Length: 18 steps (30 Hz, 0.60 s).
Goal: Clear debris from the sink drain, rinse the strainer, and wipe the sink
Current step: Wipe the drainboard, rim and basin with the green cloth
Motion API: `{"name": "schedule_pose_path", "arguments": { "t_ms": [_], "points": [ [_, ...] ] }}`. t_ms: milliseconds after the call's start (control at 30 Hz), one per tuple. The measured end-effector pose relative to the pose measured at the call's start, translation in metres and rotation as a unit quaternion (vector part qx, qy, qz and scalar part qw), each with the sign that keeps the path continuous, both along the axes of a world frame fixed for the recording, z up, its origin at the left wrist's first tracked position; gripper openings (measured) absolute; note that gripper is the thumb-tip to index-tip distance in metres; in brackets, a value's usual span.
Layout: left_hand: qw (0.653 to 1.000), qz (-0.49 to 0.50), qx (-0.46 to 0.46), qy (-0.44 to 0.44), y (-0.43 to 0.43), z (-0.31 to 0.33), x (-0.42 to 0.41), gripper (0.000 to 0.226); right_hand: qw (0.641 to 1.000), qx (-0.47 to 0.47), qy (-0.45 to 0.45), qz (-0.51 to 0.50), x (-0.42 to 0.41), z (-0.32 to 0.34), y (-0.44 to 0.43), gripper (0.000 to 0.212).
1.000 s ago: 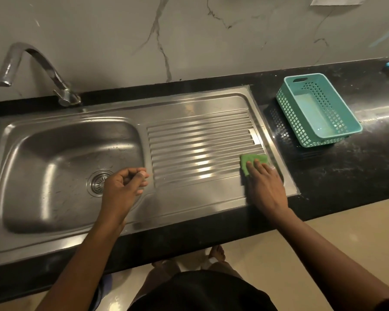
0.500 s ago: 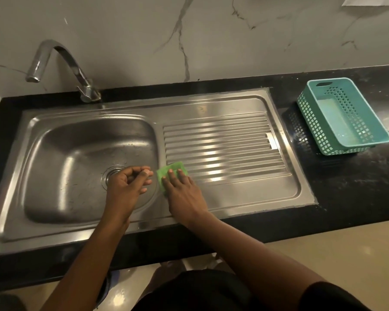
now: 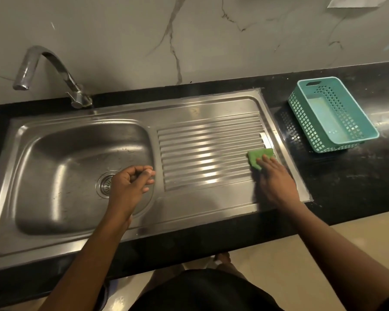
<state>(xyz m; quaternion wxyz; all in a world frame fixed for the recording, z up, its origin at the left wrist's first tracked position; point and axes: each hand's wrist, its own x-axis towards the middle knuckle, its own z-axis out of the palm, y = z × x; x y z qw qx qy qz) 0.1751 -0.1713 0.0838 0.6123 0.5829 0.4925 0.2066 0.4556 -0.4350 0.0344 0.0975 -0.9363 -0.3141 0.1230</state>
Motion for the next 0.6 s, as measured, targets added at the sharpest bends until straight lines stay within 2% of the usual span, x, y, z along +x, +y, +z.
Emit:
{"name": "schedule_pose_path", "arguments": {
  "t_ms": [100,233,400,600],
  "points": [
    [1.000,-0.002,0.002,0.000,0.003,0.000,-0.001,0.015,1.000,0.007,-0.008,-0.029,-0.041,-0.005,0.029,0.052],
    [1.000,-0.007,0.004,0.001,0.009,0.000,-0.002,0.013,0.996,-0.004,-0.006,0.092,-0.134,-0.011,0.096,0.056],
    [1.000,0.005,0.007,-0.005,0.019,0.000,-0.011,0.013,0.965,-0.003,0.046,0.259,-0.230,-0.019,0.166,0.067],
    [1.000,-0.004,0.022,-0.001,0.031,-0.003,-0.019,0.008,0.941,0.078,0.044,0.327,-0.207,-0.018,0.166,0.053]
  ]
}}
